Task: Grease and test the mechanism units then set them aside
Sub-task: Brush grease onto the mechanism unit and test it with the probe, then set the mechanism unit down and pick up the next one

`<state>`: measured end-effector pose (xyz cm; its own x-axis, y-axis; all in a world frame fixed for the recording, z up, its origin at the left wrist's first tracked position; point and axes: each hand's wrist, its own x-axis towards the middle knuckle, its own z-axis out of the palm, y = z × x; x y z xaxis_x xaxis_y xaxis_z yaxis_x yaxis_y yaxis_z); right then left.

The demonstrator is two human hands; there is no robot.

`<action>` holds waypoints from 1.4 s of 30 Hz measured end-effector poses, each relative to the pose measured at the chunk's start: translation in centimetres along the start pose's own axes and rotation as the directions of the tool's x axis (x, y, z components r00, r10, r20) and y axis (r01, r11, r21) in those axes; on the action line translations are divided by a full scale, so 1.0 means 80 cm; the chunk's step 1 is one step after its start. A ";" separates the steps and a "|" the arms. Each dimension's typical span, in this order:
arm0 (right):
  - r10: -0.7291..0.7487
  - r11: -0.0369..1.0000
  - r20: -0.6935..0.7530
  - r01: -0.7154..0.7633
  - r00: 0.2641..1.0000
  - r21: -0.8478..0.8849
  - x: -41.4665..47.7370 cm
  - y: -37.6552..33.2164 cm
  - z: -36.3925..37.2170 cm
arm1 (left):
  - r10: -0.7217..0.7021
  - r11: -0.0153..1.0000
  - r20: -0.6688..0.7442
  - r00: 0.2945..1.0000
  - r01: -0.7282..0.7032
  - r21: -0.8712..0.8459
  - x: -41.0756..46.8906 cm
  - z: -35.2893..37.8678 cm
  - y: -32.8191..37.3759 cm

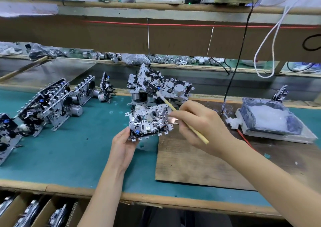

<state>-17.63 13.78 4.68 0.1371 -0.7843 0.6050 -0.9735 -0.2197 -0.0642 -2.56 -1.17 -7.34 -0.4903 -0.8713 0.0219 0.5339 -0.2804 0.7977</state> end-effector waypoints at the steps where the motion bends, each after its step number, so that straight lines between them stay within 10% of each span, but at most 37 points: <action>1: 0.063 0.995 0.004 -0.063 0.998 -0.083 -0.007 0.007 -0.001 | 0.001 1.000 0.004 1.000 -0.001 0.002 0.000 0.000 0.000; 4: 0.336 0.902 0.034 -0.311 0.941 -0.301 -0.031 0.029 -0.007 | -0.006 1.000 0.010 1.000 0.006 0.000 0.000 -0.001 -0.001; 10: 0.828 0.435 0.116 -0.496 0.549 -0.751 -0.095 0.064 -0.027 | -0.025 1.000 0.038 0.999 0.025 0.001 0.006 -0.003 -0.006; 14: 0.873 0.458 0.280 -0.476 0.399 -0.751 -0.117 0.065 -0.027 | -0.034 0.999 0.052 0.998 0.033 0.019 0.008 -0.006 -0.007; 21: 0.849 0.522 0.382 -0.471 0.365 -0.711 -0.120 0.063 -0.027 | -0.037 0.999 0.063 0.997 0.035 0.029 0.006 -0.007 -0.009; 24: 0.795 0.561 0.258 -0.504 0.549 -0.657 -0.108 0.065 -0.025 | -0.041 0.999 0.060 0.997 0.040 0.010 0.006 -0.007 -0.009; 26: 0.677 0.722 0.188 -0.594 0.712 -0.355 -0.094 0.058 -0.019 | -0.044 0.999 0.052 0.998 0.045 -0.008 0.007 -0.008 -0.010; 29: 0.544 0.789 0.330 -0.604 0.772 0.114 -0.062 0.027 0.001 | -0.062 0.996 0.035 0.997 0.064 -0.062 0.008 -0.008 -0.010; 35: 0.401 0.507 0.625 -0.731 0.670 0.457 -0.014 -0.039 0.092 | -0.109 0.986 0.071 0.992 0.117 -0.120 0.002 -0.004 -0.004; 42: 0.708 0.159 0.337 -0.605 0.620 0.780 0.019 -0.091 0.163 | -0.149 0.980 0.082 0.985 0.159 -0.121 -0.002 0.003 0.003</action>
<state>-7.97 6.64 -4.27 -0.5429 -0.8375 0.0625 -0.0952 -0.0125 -0.9954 -2.51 -0.98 -6.99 -0.6193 -0.7837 -0.0485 0.5286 -0.4618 0.7123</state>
